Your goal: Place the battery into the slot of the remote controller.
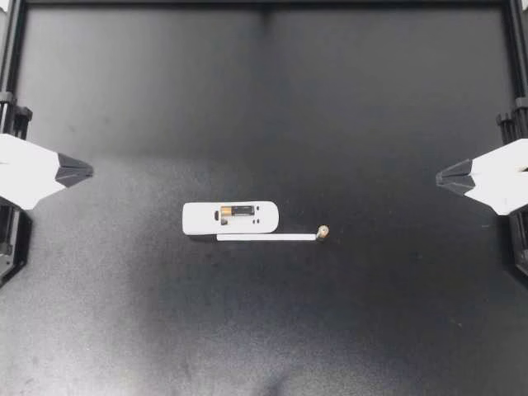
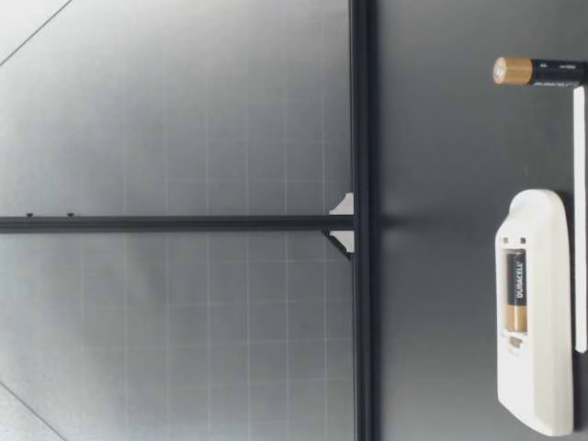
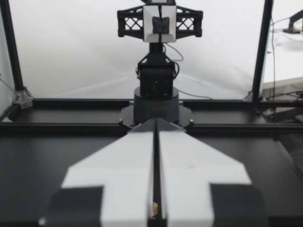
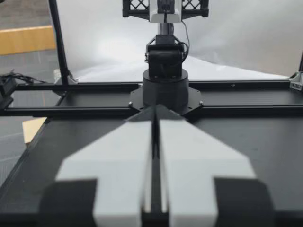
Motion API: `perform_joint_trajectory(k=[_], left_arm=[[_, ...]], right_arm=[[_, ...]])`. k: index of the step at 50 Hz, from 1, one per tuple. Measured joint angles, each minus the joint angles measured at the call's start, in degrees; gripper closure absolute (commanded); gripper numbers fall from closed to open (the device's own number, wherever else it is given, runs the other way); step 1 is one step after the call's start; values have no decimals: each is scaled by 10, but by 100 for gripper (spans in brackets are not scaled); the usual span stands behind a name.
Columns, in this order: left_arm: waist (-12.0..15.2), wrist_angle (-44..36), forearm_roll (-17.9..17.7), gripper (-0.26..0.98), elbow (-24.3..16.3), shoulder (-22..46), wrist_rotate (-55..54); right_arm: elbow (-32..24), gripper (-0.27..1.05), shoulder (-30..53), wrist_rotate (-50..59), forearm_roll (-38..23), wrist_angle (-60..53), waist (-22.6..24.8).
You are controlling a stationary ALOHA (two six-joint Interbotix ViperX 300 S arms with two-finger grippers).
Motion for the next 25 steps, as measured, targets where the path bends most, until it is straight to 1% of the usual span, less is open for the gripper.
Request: perform_joint_trajectory(k=[4,14,21,25], left_arm=[[1,-3,1,88,2,0,4],[4,-8,0,88,6,1,4],[4,-9,0,88,13,1,4],[4,-9,0,88,18,1,4]], right_arm=[[1,94,0,0,0,-3,-1],[8,94,16,1,-1,-33,-1],[3,94,63,4,-1,-33,-2],[-17,94,105,5,-1,-11,-2]])
